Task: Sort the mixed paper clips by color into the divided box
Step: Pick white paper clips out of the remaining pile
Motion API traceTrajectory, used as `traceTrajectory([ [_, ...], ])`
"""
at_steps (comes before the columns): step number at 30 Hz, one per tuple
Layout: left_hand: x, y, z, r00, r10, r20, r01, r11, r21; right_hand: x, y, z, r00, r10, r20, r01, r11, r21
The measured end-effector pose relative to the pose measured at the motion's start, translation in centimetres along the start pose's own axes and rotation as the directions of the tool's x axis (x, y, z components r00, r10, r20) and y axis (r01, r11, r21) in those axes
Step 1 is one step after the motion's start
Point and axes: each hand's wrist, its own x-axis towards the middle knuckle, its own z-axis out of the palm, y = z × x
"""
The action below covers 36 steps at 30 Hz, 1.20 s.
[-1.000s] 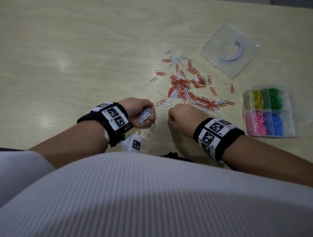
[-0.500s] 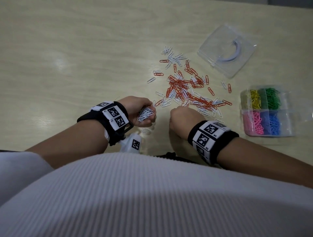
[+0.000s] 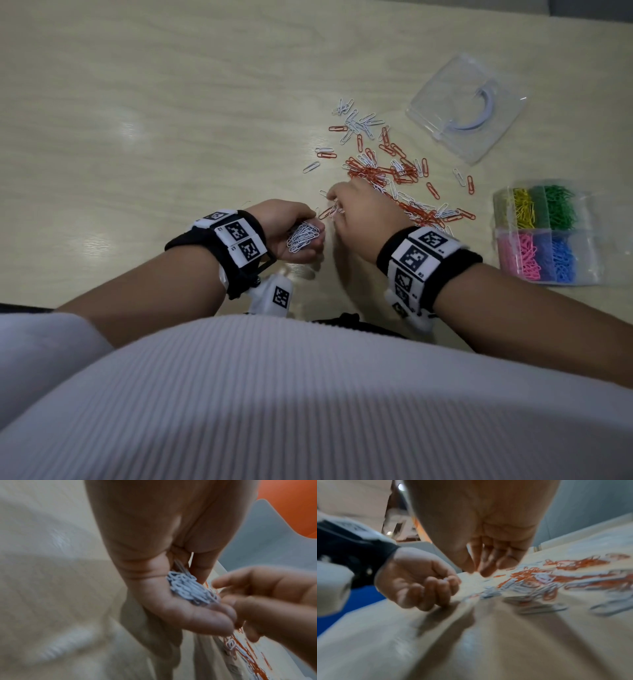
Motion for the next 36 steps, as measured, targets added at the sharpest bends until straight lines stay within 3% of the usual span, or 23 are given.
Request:
traceTrajectory([
  [3, 0.0, -0.1, -0.2, 1.000, -0.005, -0.009, 0.005, 1.000, -0.018, 0.5, 1.9, 0.5, 0.993, -0.055, 0.100, 0.082, 0.951, -0.297],
  [8, 0.1, 0.1, -0.6, 1.000, -0.020, -0.024, 0.020, 1.000, -0.005, 0.3, 3.1, 0.7, 0.997, -0.062, 0.049, 0.076, 0.923, -0.376],
  [15, 0.2, 0.4, -0.4, 0.999, -0.004, -0.041, 0.006, 0.999, 0.042, 0.3, 2.9, -0.4, 0.995, -0.051, 0.084, 0.081, 0.914, -0.397],
  [18, 0.3, 0.5, -0.4, 0.999, 0.009, -0.049, -0.007, 0.999, 0.052, 0.2, 1.4, -1.3, 0.991, -0.129, 0.038, 0.135, 0.954, -0.267],
  [23, 0.3, 0.5, -0.5, 0.998, 0.052, -0.044, -0.054, 0.998, -0.045, 0.6, -2.4, -1.3, 0.955, -0.282, 0.087, 0.291, 0.950, -0.116],
  [26, 0.3, 0.3, -1.1, 1.000, 0.002, 0.012, 0.000, 0.994, -0.111, 1.7, -1.7, -1.1, 0.987, -0.158, -0.001, 0.158, 0.987, 0.014],
  [28, 0.2, 0.2, -1.5, 1.000, -0.021, -0.002, 0.021, 0.995, -0.094, 2.8, -0.5, -1.0, 0.997, -0.059, 0.046, 0.063, 0.993, -0.101],
  [31, -0.2, 0.1, -1.9, 0.999, -0.022, -0.029, 0.021, 0.998, -0.054, 4.0, 0.6, -0.3, 0.994, -0.040, 0.100, 0.071, 0.945, -0.318],
  [36, -0.4, 0.2, -2.9, 0.998, -0.013, -0.068, 0.009, 0.998, -0.068, 5.0, 0.2, -0.2, 0.992, -0.004, 0.127, 0.051, 0.930, -0.365],
])
